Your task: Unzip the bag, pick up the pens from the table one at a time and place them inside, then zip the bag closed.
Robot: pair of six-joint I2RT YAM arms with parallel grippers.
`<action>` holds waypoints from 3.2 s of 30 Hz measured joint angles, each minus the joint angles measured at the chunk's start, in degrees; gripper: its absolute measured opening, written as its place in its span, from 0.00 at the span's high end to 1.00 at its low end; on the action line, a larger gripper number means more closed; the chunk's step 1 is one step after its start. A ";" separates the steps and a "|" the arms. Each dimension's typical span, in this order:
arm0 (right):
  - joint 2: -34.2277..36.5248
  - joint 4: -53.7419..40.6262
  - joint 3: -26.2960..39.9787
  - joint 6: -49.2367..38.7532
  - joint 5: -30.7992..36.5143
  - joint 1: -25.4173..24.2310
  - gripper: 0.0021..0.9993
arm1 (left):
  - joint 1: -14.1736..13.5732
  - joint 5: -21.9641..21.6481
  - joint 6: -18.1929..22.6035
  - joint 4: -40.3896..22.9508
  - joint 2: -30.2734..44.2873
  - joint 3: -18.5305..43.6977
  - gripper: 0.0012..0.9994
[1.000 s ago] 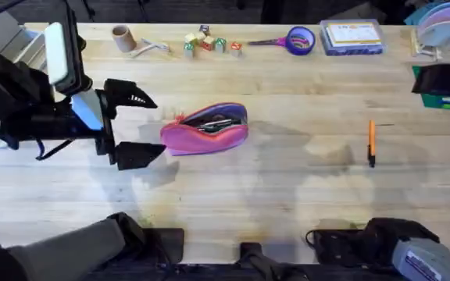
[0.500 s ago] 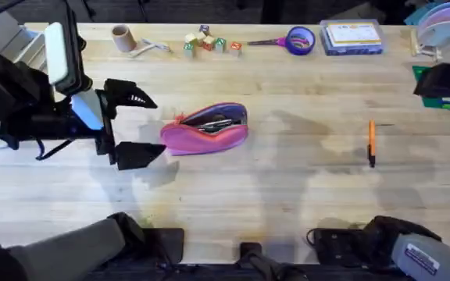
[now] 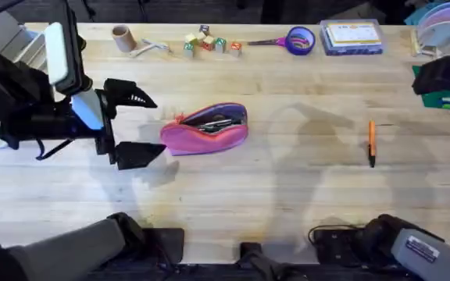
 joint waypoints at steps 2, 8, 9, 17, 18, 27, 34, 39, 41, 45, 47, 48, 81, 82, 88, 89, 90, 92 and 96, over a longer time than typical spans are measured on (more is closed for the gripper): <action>0.00 0.15 -0.76 -0.78 -2.11 -2.09 0.00 | 0.00 0.00 0.01 -0.01 0.00 0.00 0.01; 1.59 0.04 -4.23 -1.66 -4.74 -5.93 0.00 | 0.00 -0.02 -0.01 -0.01 0.00 0.00 0.01; 2.16 0.07 -4.63 -1.70 -4.87 -6.15 0.00 | 0.00 -0.02 0.00 -0.01 0.00 0.00 0.01; 6.04 0.40 -5.21 -2.36 -5.77 -6.24 0.00 | 0.00 0.00 0.01 -0.01 0.00 0.00 0.01; 6.52 0.75 -5.21 -2.36 -5.77 -6.24 0.00 | 0.00 0.00 -0.01 -0.01 0.00 0.00 0.01; 9.35 6.18 -5.99 -2.10 -5.79 -6.24 0.00 | 0.00 -0.02 0.01 -0.01 0.00 0.00 0.01; 9.38 9.28 -12.86 0.72 -5.97 -6.24 0.00 | 0.00 0.00 0.00 0.40 0.00 0.00 0.01; 9.38 16.89 -20.22 3.37 -5.97 -5.21 0.00 | 0.00 0.00 0.01 0.40 0.00 0.00 0.01; 9.38 19.71 -21.93 3.54 -5.97 -4.35 0.00 | 0.00 -0.01 0.01 0.40 0.00 0.00 0.01; 9.38 25.59 -24.83 3.73 -5.98 -2.81 0.00 | 0.00 -0.01 0.00 0.40 0.00 0.00 0.01; 9.38 28.13 -26.05 3.74 -5.97 -2.27 0.00 | 0.00 -0.01 0.01 0.40 0.00 0.00 0.01; 9.38 29.14 -26.51 3.74 -5.97 -2.03 0.00 | 0.00 -0.02 0.00 0.40 0.00 0.00 0.01; 20.73 31.73 -25.59 -1.51 1.76 4.23 0.17 | 0.00 -0.01 0.00 0.40 0.00 0.00 0.01; 20.84 31.93 -25.58 -1.67 1.81 4.23 0.25 | 0.00 -0.01 -0.01 0.38 0.00 0.00 0.01; 21.34 32.90 -25.31 -2.55 3.22 4.27 0.89 | 0.00 0.00 -0.01 0.40 0.00 0.00 0.01; 21.35 32.93 -25.15 -2.52 3.43 4.15 0.94 | 0.00 -0.02 -0.01 0.40 0.00 0.00 0.01; 21.35 32.92 -25.08 -2.60 3.52 4.16 0.96 | 0.00 0.00 0.01 0.40 0.00 0.00 0.01; 21.35 32.92 -25.06 -2.61 3.57 4.16 0.96 | 0.00 -0.02 -0.01 0.40 0.00 0.00 0.01; 21.38 31.93 -24.34 -2.60 3.54 4.16 0.97 | 0.00 -0.01 0.00 0.40 0.00 0.00 0.01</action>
